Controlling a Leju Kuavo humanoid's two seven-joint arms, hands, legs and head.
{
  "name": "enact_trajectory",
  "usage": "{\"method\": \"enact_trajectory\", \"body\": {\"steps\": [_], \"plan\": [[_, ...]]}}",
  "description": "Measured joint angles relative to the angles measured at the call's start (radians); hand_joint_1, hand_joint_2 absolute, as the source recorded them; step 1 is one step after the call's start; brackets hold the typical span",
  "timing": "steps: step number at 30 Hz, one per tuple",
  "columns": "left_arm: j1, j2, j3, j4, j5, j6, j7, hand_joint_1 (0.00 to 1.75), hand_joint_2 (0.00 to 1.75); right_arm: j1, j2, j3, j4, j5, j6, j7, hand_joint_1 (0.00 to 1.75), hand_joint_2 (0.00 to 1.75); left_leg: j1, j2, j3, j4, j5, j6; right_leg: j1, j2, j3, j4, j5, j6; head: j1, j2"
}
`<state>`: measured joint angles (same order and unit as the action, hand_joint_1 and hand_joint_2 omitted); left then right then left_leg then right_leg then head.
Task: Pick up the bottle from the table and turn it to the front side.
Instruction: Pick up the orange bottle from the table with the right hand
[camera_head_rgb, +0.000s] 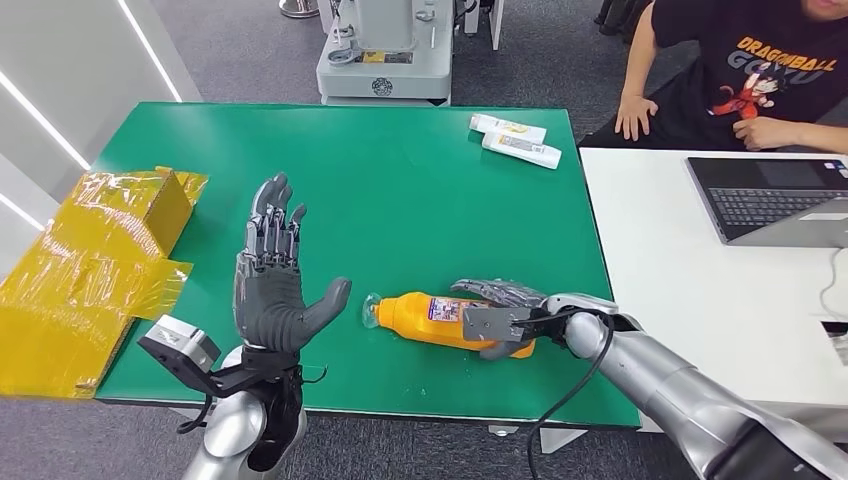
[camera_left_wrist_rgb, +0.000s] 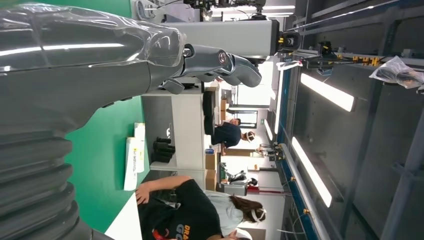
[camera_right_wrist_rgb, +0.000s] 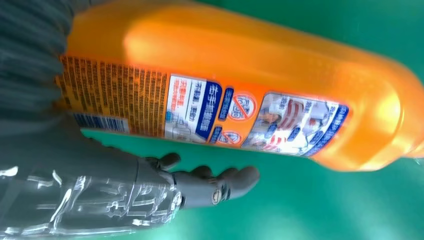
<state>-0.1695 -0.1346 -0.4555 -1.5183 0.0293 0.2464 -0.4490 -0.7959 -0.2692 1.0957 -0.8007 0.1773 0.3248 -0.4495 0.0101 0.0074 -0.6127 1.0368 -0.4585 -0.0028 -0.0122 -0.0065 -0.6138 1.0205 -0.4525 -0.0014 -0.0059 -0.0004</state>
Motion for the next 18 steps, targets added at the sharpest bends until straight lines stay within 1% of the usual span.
{"method": "enact_trajectory", "body": {"steps": [1, 3, 4, 5, 10, 18], "plan": [[0.0, 0.0, 0.0, 0.0, 0.001, 0.001, 0.0, 0.0, 1.75, 0.001, 0.0, -0.001, 0.0, 0.002, -0.001, 0.0, 0.38, 1.75, 0.0, 0.0, 0.0, 0.0, 0.0, 0.0, 0.0, 0.0, 0.0, 0.0, 0.0, 0.0, 0.0, 0.0], [0.0, 0.0, 0.0, 0.0, 0.002, 0.002, 0.002, 0.0, 1.75, 0.004, 0.0, -0.004, 0.0, 0.005, -0.004, 0.001, 1.08, 1.75, 0.0, 0.0, 0.001, 0.0, 0.0, 0.0, 0.0, 0.0, 0.001, 0.0, 0.0, 0.0, 0.0, 0.0], [0.001, 0.0, 0.0, 0.0, 0.002, 0.002, 0.003, 0.0, 1.75, 0.005, 0.0, -0.006, 0.0, 0.007, -0.005, 0.001, 1.4, 1.75, 0.0, 0.0, 0.002, 0.0, 0.0, 0.0, 0.0, 0.0, 0.002, 0.0, 0.0, 0.0, 0.0, 0.0], [0.001, 0.0, 0.0, 0.0, 0.002, 0.002, 0.003, 0.0, 1.75, 0.006, -0.001, -0.007, 0.0, 0.008, -0.006, 0.002, 1.46, 1.75, 0.0, 0.0, 0.002, 0.0, 0.0, 0.0, 0.0, 0.0, 0.002, 0.0, 0.0, 0.0, 0.0, 0.0], [0.005, 0.001, 0.0, 0.0, 0.002, 0.003, 0.003, 0.0, 1.75, 0.011, -0.002, -0.016, 0.0, 0.009, -0.007, -0.001, 1.61, 1.75, 0.0, 0.0, 0.003, 0.0, 0.0, 0.0, 0.0, 0.0, 0.003, 0.0, 0.0, 0.0, 0.0, 0.0], [0.009, 0.002, 0.0, 0.0, 0.002, 0.01, 0.003, 0.0, 1.75, 0.013, -0.002, -0.023, 0.0, 0.008, -0.002, -0.006, 1.62, 1.75, 0.0, 0.0, 0.003, 0.0, 0.0, 0.0, 0.0, 0.0, 0.003, 0.0, 0.0, 0.0, 0.0, 0.0]]}}
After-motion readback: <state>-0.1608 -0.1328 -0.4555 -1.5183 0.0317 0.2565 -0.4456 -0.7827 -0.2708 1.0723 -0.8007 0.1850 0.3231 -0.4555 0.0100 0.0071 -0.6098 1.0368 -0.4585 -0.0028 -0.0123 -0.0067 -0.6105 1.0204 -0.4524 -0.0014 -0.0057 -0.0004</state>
